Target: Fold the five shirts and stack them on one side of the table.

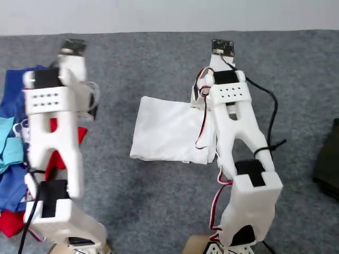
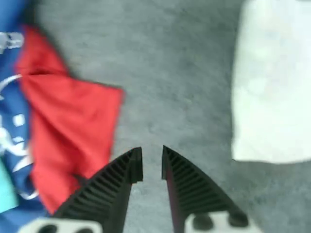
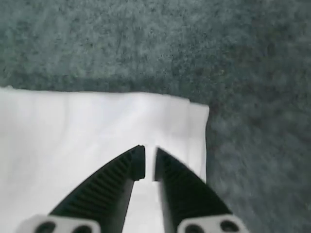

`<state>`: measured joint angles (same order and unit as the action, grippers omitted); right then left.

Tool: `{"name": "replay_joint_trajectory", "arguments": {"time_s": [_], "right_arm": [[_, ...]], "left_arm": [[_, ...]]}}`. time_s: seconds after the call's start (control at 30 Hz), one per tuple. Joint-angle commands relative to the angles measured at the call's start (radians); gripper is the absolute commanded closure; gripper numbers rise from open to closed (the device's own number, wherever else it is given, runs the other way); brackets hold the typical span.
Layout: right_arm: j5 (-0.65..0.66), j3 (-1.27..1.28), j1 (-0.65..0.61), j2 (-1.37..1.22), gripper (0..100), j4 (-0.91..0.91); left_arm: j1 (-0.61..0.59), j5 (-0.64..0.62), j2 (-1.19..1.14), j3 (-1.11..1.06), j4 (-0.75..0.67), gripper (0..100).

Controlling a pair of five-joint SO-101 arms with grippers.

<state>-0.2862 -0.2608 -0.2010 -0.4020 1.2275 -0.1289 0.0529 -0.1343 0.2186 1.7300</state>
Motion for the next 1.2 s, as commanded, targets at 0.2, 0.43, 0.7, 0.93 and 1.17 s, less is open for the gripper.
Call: {"name": "replay_joint_trajectory", "arguments": {"time_s": [0.2, 0.43, 0.7, 0.93, 1.17], "right_arm": [[0.009, -0.057, 0.051, -0.120, 97.7, -0.116], [0.008, -0.058, 0.088, -0.165, 97.7, -0.134], [0.008, -0.091, 0.076, 0.027, 97.2, -0.077], [0.008, -0.091, 0.071, 0.193, 97.2, 0.031], [0.008, -0.091, 0.073, 0.325, 97.2, 0.160]], "left_arm": [[0.285, 0.006, 0.052, -0.119, 0.021, 97], [0.354, 0.005, 0.052, -0.213, -0.049, 97], [0.348, 0.005, 0.052, -0.219, -0.043, 99], [0.367, 0.005, 0.028, -0.268, -0.127, 99], [0.423, 0.005, -0.095, -0.349, -0.250, 99]]}}
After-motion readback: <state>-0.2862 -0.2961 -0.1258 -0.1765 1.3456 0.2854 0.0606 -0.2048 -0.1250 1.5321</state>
